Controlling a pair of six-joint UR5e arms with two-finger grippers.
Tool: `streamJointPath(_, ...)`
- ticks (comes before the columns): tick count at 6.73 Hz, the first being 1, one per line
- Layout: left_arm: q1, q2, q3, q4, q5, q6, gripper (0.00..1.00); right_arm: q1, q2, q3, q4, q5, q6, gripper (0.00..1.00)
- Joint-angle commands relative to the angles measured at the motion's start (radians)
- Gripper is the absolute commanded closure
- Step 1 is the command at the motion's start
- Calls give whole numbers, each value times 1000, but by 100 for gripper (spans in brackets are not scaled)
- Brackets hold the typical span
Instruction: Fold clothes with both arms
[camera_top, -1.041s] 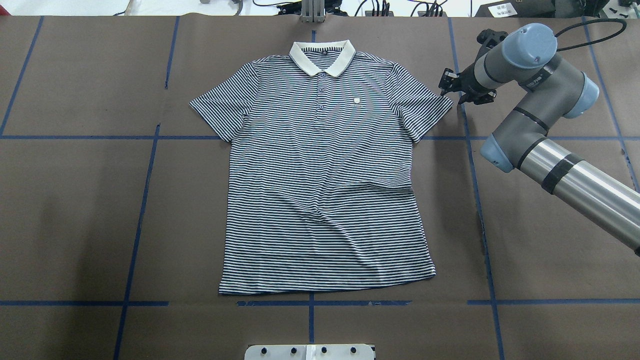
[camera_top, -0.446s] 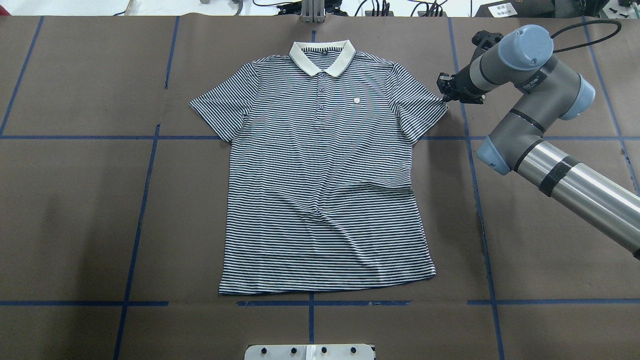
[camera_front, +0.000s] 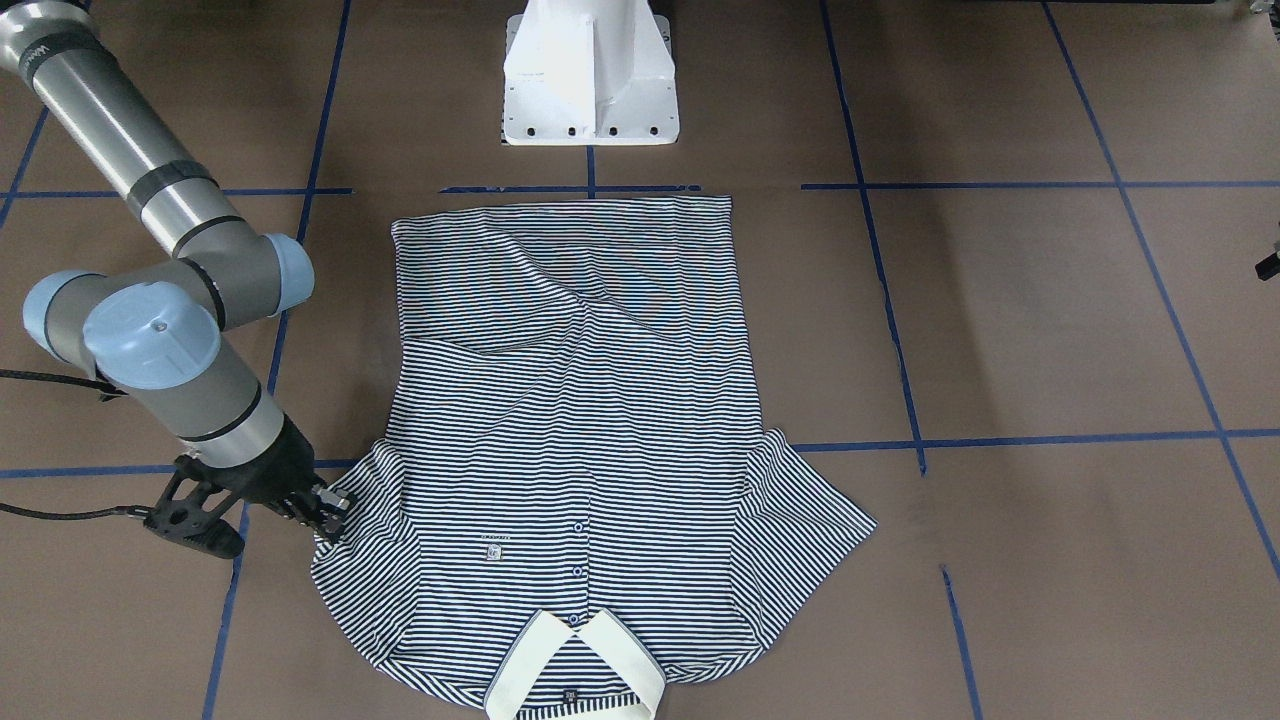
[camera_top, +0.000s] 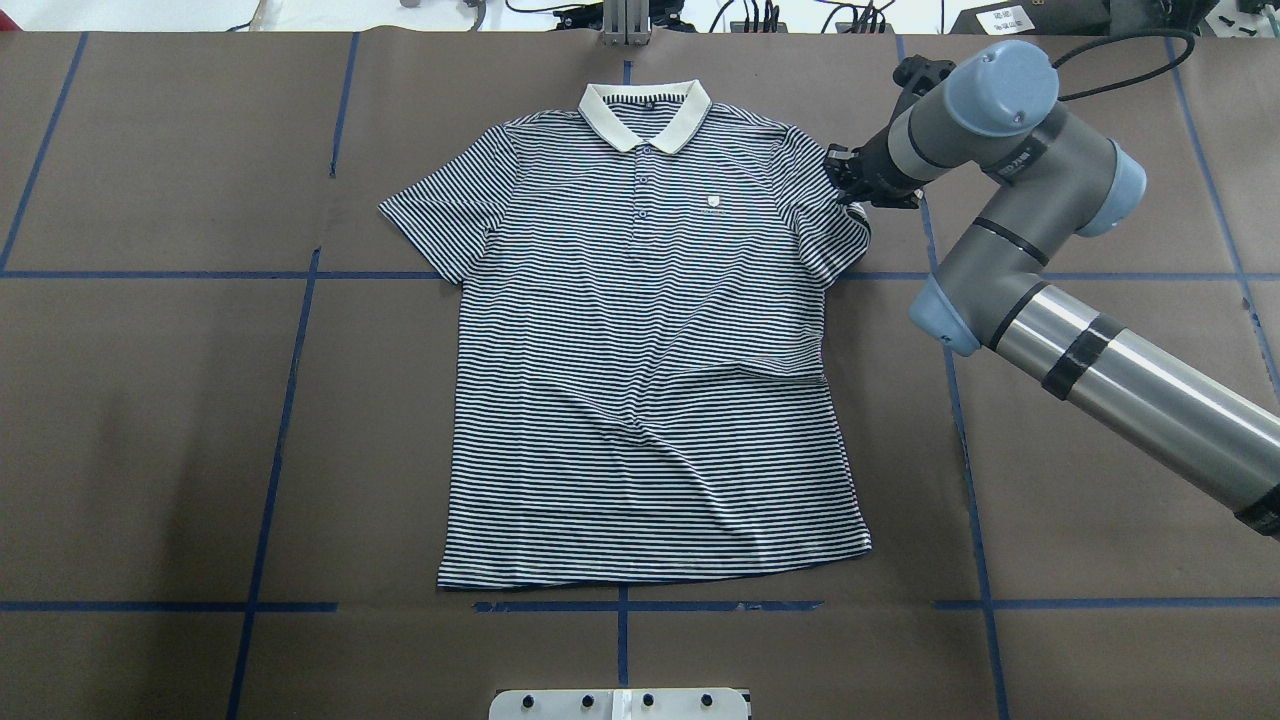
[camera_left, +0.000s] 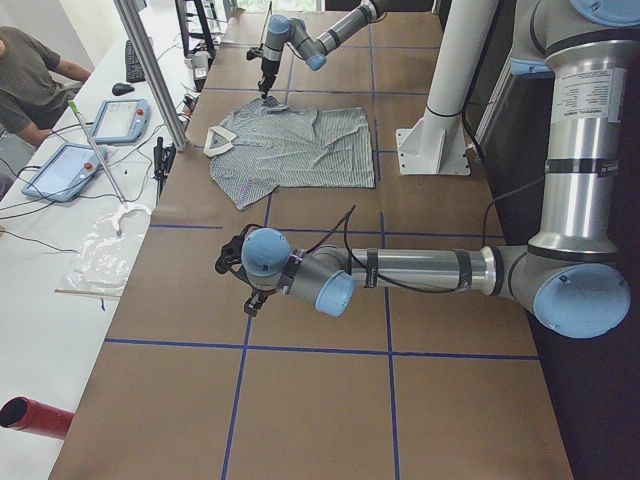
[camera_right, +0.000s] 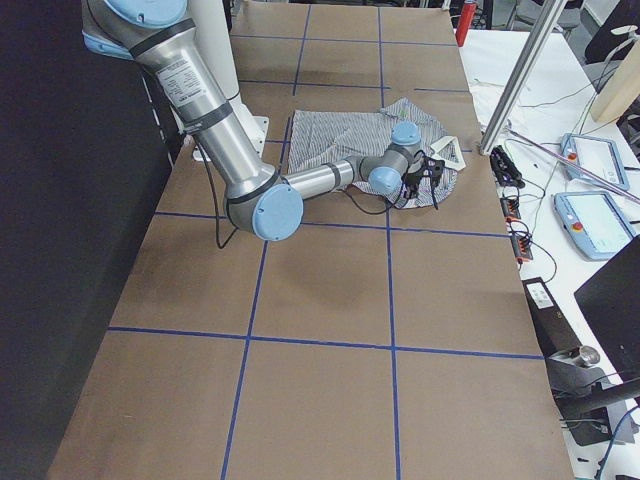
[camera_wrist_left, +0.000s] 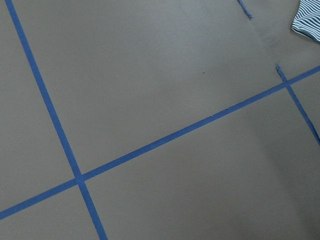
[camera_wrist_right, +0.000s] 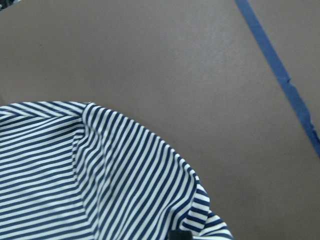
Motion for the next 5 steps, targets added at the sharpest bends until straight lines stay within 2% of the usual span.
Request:
streamJointPath(1, 1, 0, -6, 0, -14, -3, 0, -54, 120, -36, -107, -104, 43, 100)
streamJointPath(2, 1, 0, -11, 0, -14, -3, 0, -61, 241, -170, -107, -120, 61, 100)
streamJointPath(4, 1, -5, -20, 0, -15, -3, 0, -71, 294, -248, -106, -160, 66, 100)
streamJointPath(5, 5, -17, -23, 0, -15, -3, 0, -88, 291, -254, -100, -177, 60, 2)
